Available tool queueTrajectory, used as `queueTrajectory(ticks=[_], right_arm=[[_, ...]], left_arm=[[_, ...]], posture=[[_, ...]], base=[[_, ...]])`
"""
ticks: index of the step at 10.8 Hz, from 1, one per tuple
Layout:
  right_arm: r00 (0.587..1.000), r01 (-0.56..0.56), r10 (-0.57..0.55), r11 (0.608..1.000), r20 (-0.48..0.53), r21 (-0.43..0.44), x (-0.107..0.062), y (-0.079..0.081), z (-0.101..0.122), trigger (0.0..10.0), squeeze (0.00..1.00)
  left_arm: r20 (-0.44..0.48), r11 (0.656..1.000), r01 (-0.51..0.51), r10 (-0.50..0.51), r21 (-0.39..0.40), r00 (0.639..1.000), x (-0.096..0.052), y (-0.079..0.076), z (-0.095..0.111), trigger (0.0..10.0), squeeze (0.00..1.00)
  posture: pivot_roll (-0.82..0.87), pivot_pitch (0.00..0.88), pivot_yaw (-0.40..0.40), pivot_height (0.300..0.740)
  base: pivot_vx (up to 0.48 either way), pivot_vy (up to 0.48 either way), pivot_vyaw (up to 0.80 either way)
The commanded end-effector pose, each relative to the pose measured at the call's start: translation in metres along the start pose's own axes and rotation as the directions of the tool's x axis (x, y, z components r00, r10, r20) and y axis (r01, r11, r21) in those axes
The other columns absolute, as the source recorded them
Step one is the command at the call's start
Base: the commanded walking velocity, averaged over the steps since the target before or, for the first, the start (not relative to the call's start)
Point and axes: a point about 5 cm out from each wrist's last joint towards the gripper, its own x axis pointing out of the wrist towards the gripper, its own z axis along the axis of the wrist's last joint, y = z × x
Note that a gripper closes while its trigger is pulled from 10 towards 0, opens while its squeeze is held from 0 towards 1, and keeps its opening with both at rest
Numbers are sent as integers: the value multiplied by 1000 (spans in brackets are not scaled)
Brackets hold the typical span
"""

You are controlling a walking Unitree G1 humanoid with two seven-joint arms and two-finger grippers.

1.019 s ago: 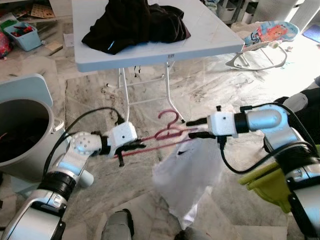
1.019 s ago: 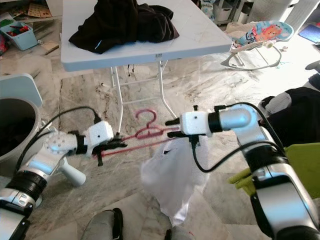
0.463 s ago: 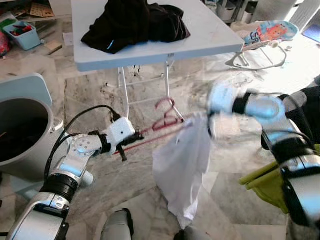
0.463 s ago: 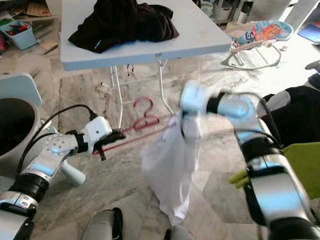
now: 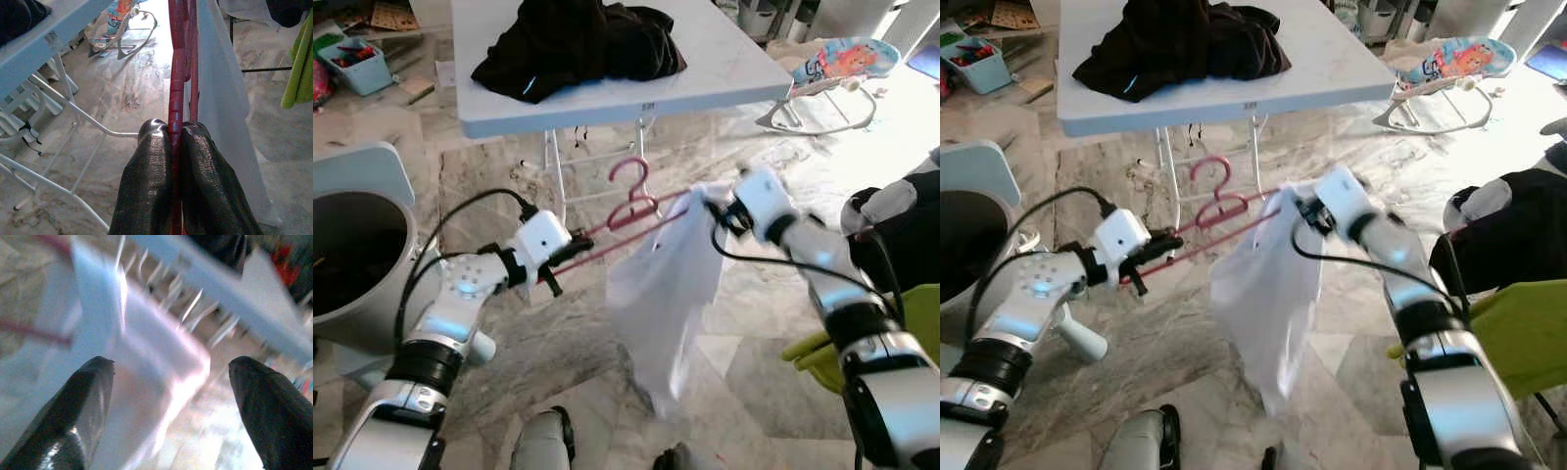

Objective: Hang hanger

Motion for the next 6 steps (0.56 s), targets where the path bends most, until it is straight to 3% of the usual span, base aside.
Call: queueTrajectory(ticks=[1, 2, 4, 6], right_arm=[[998, 0, 2, 1000, -56, 25, -6, -6, -10, 10000, 1000], [993, 10, -6, 1000, -116, 29, -11, -9, -20, 10000, 0], [977, -24, 33, 999, -210, 46, -14, -2, -34, 10000, 0], [962, -107, 130, 989, -240, 106, -11, 19, -41, 10000, 0]], left_arm=[[64, 1000, -25, 24, 11, 998, -3, 7, 13, 0, 0], [65, 1000, -20, 19, 17, 998, -5, 8, 15, 0, 0], [61, 1000, -14, 13, 24, 998, -6, 8, 17, 0, 0], [107, 999, -17, 12, 48, 994, -7, 14, 35, 0, 0]], posture=[[-1, 101, -43, 740], [5, 103, -35, 740], [6, 102, -33, 740], [17, 98, -33, 740]], base=[[0, 0, 0], [0, 0, 0], [0, 0, 0], [0, 0, 0]])
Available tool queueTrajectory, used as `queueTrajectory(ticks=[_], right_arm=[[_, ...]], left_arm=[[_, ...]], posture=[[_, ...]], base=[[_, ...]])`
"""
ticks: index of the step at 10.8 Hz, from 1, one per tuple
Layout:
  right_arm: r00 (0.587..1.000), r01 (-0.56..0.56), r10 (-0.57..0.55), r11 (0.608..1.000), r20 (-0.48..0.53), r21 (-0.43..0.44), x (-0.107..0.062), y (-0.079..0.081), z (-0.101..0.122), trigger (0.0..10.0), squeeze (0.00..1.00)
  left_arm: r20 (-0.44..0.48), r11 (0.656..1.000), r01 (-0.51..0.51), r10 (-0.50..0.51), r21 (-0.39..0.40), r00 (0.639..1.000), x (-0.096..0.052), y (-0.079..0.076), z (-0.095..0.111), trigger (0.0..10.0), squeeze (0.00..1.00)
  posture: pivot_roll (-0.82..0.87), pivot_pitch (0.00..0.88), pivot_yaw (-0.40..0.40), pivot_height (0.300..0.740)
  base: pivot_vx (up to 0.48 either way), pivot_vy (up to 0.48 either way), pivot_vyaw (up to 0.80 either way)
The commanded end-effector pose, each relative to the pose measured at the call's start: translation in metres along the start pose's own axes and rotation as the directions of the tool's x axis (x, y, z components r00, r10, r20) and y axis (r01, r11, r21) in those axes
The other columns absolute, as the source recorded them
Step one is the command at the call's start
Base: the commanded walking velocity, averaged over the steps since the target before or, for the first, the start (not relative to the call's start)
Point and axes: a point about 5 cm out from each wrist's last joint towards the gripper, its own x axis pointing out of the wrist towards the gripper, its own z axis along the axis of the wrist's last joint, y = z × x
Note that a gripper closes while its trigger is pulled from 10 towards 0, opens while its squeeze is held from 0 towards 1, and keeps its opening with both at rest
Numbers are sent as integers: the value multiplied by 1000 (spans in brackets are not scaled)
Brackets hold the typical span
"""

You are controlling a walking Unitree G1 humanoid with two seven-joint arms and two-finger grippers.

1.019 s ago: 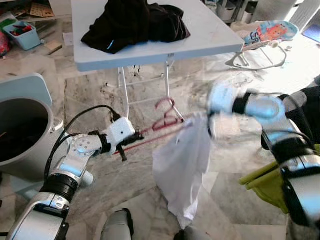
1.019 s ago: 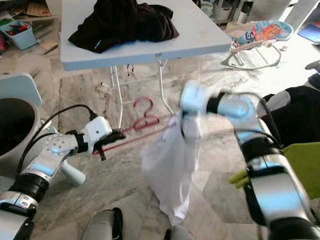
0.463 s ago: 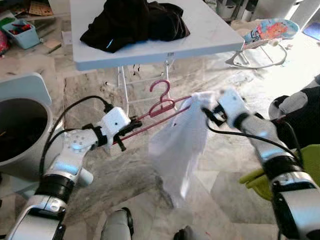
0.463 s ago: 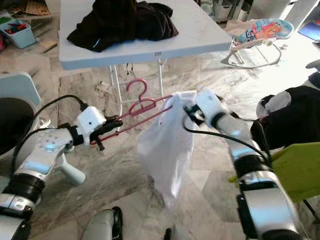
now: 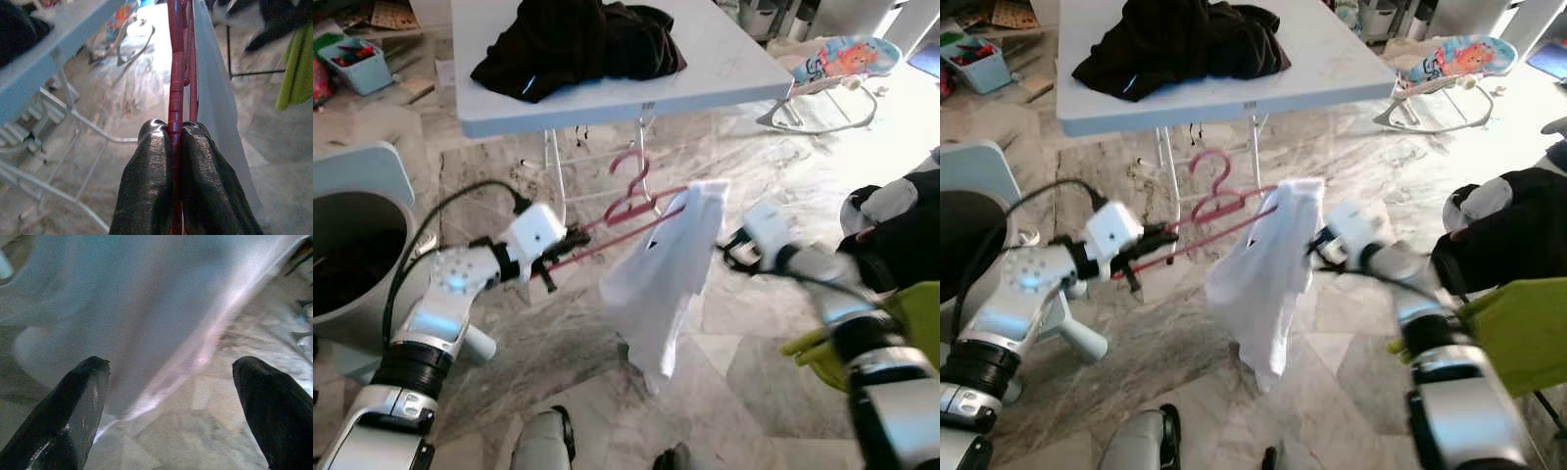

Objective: Hang hanger

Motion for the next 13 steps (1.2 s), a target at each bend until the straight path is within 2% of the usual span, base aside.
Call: queueTrajectory(ticks=[1, 5, 6, 9, 13], right_arm=[[999, -3, 4, 1000, -34, 5, 1, 3, -6, 10000, 0], [998, 45, -43, 998, -47, 43, 15, 15, 1, 10000, 0], [994, 102, -100, 992, -32, 80, 18, 14, 6, 0, 0], [982, 183, -190, 965, 17, 189, 21, 8, 17, 0, 0], [970, 228, -241, 942, 25, 247, 18, 2, 14, 0, 0]], left_arm=[[105, 999, -23, 19, 33, 994, -1, 9, 25, 0, 0], [155, 999, 25, -30, 30, 988, -8, -5, 48, 0, 0], [160, 999, 28, -30, 17, 987, -9, -7, 50, 0, 0], [153, 1000, 29, -30, 5, 988, -9, -10, 53, 0, 0], [152, 999, 32, -32, -1, 988, -7, -10, 55, 0, 0]], posture=[[26, 92, -32, 740], [61, 84, -41, 740], [66, 82, -44, 740], [66, 78, -44, 740], [60, 80, -39, 740]], base=[[0, 0, 0], [0, 0, 0], [0, 0, 0], [0, 0, 0], [0, 0, 0]])
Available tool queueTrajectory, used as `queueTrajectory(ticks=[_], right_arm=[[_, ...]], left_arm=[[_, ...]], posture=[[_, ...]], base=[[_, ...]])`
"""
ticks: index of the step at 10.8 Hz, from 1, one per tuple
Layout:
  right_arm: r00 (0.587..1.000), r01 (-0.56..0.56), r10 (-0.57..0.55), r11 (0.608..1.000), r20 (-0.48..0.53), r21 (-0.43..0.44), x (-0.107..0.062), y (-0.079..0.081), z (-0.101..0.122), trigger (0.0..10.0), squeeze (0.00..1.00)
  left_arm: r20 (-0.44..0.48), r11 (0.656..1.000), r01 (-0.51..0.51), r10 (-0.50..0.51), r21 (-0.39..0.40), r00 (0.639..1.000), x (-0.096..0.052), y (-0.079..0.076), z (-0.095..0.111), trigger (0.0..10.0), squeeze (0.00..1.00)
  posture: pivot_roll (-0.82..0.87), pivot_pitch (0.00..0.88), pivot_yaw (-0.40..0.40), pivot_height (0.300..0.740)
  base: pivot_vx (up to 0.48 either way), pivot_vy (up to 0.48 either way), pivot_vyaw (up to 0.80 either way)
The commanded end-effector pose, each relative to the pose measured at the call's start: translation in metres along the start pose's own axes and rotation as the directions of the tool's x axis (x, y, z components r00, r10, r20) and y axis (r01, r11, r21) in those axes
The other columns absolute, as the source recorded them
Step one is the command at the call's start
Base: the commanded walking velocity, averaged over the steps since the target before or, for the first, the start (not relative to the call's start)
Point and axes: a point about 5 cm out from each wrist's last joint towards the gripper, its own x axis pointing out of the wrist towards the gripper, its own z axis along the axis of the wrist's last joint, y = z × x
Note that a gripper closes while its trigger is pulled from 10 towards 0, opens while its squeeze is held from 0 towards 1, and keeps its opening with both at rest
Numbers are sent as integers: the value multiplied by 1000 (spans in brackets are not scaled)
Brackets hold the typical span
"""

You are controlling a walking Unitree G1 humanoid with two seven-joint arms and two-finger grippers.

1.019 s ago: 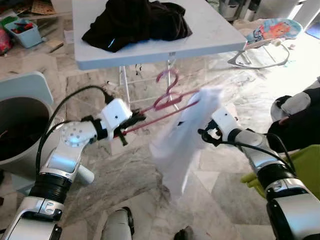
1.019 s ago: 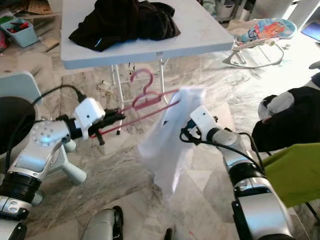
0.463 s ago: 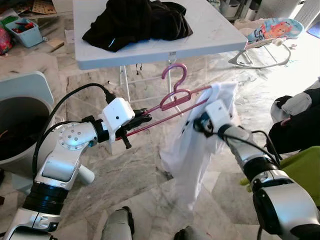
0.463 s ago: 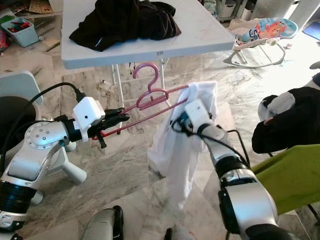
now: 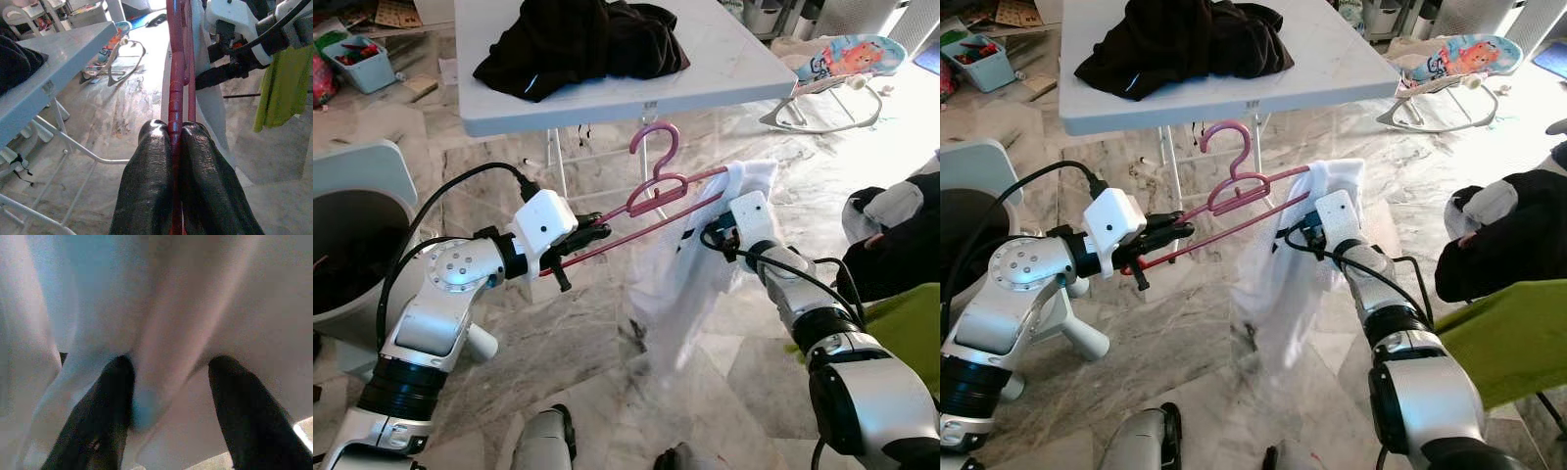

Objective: Hang hanger

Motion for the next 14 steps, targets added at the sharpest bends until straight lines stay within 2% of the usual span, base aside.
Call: queueTrajectory(ticks=[1, 9, 12, 14], right_arm=[[1000, 18, -18, 1000, 14, 20, 0, -4, 4, 0, 0], [998, 42, -44, 998, 45, 50, 1, -9, 10, 0, 0], [973, 142, -161, 983, 164, 120, -2, -25, 28, 0, 0], [940, 205, -246, 961, 238, 184, -6, -39, 41, 0, 0]], left_arm=[[71, 1000, -8, 6, 27, 997, 0, 2, 16, 0, 0], [72, 1000, -11, 9, 27, 997, 2, 3, 16, 0, 0], [36, 999, -9, 8, 37, 999, 0, 3, 10, 0, 0], [-33, 998, -21, 23, 58, 999, -4, 5, -5, 0, 0]], posture=[[60, 80, -39, 740], [54, 83, -43, 740], [59, 82, -42, 740], [57, 81, -40, 740]], base=[[0, 0, 0], [0, 0, 0], [0, 0, 0], [0, 0, 0]])
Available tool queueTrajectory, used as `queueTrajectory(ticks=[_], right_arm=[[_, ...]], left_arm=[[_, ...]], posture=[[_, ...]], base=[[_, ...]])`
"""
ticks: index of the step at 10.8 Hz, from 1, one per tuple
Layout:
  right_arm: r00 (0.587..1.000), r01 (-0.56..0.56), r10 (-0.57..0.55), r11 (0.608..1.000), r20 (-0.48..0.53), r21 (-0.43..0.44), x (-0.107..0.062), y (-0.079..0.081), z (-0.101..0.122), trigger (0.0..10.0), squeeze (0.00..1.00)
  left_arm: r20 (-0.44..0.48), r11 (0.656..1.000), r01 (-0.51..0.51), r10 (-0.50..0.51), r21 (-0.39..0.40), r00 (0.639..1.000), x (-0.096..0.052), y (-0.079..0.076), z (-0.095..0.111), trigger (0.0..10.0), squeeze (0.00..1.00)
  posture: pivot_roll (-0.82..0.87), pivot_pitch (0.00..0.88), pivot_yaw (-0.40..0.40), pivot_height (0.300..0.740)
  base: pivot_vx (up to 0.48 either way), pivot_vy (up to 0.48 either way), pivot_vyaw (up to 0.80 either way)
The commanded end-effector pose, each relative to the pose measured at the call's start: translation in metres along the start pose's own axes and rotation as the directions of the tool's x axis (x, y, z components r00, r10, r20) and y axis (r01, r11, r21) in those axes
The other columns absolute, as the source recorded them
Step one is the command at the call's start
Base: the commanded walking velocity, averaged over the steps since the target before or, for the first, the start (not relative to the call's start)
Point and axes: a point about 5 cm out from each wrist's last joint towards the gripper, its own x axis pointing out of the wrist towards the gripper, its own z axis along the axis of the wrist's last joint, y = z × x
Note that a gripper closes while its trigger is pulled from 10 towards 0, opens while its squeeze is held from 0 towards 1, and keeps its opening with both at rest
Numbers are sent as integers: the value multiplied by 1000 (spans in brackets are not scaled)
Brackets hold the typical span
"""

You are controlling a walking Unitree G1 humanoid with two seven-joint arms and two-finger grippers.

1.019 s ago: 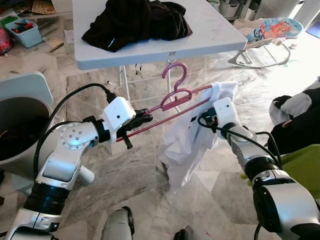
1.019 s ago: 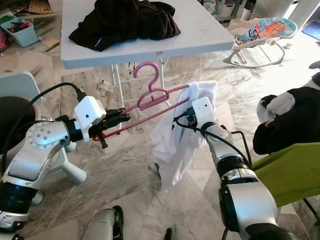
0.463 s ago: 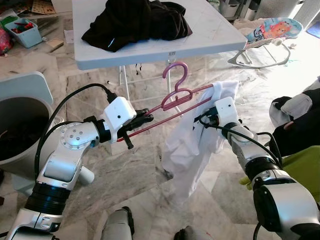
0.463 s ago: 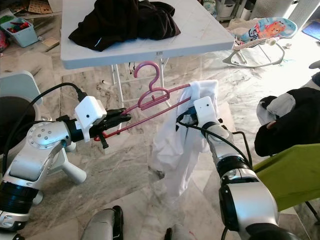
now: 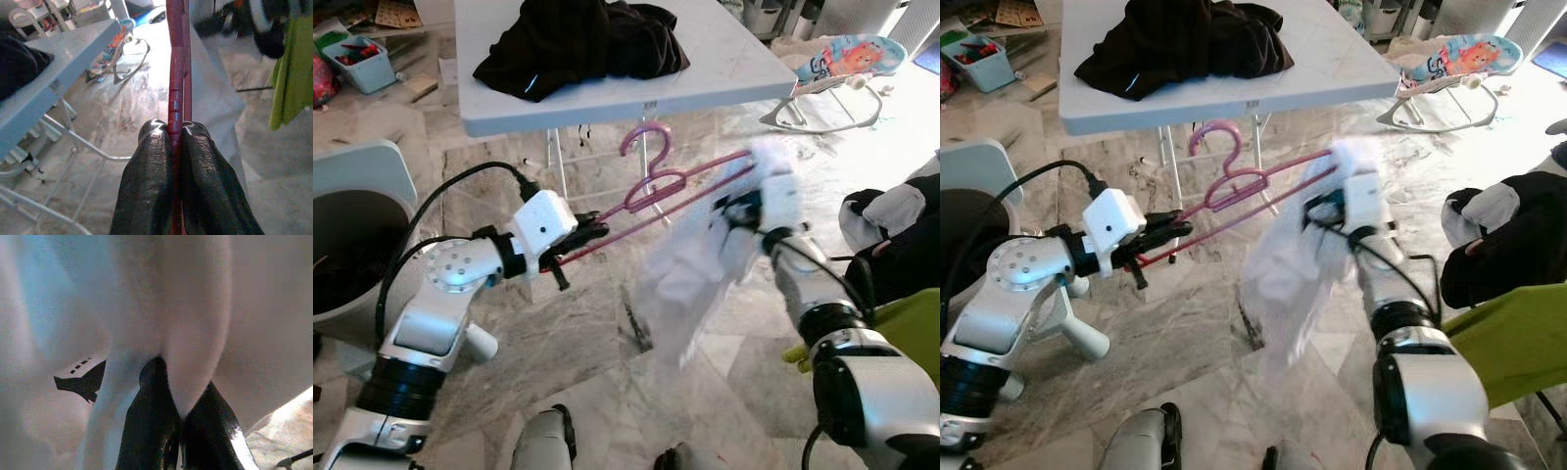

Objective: Hang hanger

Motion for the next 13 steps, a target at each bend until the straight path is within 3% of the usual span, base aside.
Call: queueTrajectory(ticks=[1, 4, 5, 7, 8, 9, 10, 11, 12, 13], right_arm=[[990, 34, -36, 999, 133, 20, 6, -8, 31, 0, 0], [960, 124, -137, 990, 245, 70, 7, -20, 56, 0, 0], [949, 164, -177, 984, 259, 72, 10, -23, 68, 0, 0], [946, 286, -279, 958, 166, -15, 12, -33, 60, 0, 0], [941, 313, -305, 949, 149, -31, 10, -36, 55, 0, 0], [944, 306, -300, 952, 140, -25, 8, -36, 49, 0, 0], [955, 273, -263, 960, 139, -56, 6, -35, 43, 0, 0], [963, 241, -228, 966, 142, -89, 4, -34, 39, 0, 0], [974, 197, -183, 975, 130, -104, -2, -37, 28, 0, 0], [984, 139, -127, 986, 127, -93, -12, -37, 16, 0, 0]], left_arm=[[-38, 1000, -8, 9, 28, 999, -2, 1, -6, 0, 0], [-124, 998, 24, -18, 50, 992, -11, -3, -18, 0, 0], [-145, 996, 80, -72, 51, 987, -15, -10, -20, 0, 0], [-139, 999, 28, -22, 44, 990, -25, -10, -20, 0, 0], [-153, 998, -56, 57, 10, 987, -33, -10, -25, 0, 0], [-181, 958, -285, 275, -32, 944, -41, -6, -35, 0, 0], [-190, 842, -533, 512, -80, 838, -45, -6, -38, 0, 0], [-205, 783, -611, 584, -115, 786, -45, -14, -39, 3490, 0], [-218, 701, -691, 656, -179, 722, -40, -32, -39, 4157, 0], [-241, 612, -771, 732, -177, 637, -35, -45, -38, 10000, 0]], posture=[[57, 79, -40, 740], [61, 78, -40, 740], [63, 76, -40, 740], [73, 74, -45, 740], [73, 74, -45, 740], [84, 74, -46, 740], [93, 73, -49, 740], [92, 73, -49, 740], [86, 71, -50, 740], [59, 64, -49, 740]], base=[[0, 0, 0], [0, 0, 0], [0, 0, 0], [0, 0, 0], [0, 0, 0], [0, 0, 0], [0, 0, 0], [0, 0, 0], [0, 0, 0], [0, 0, 0]])
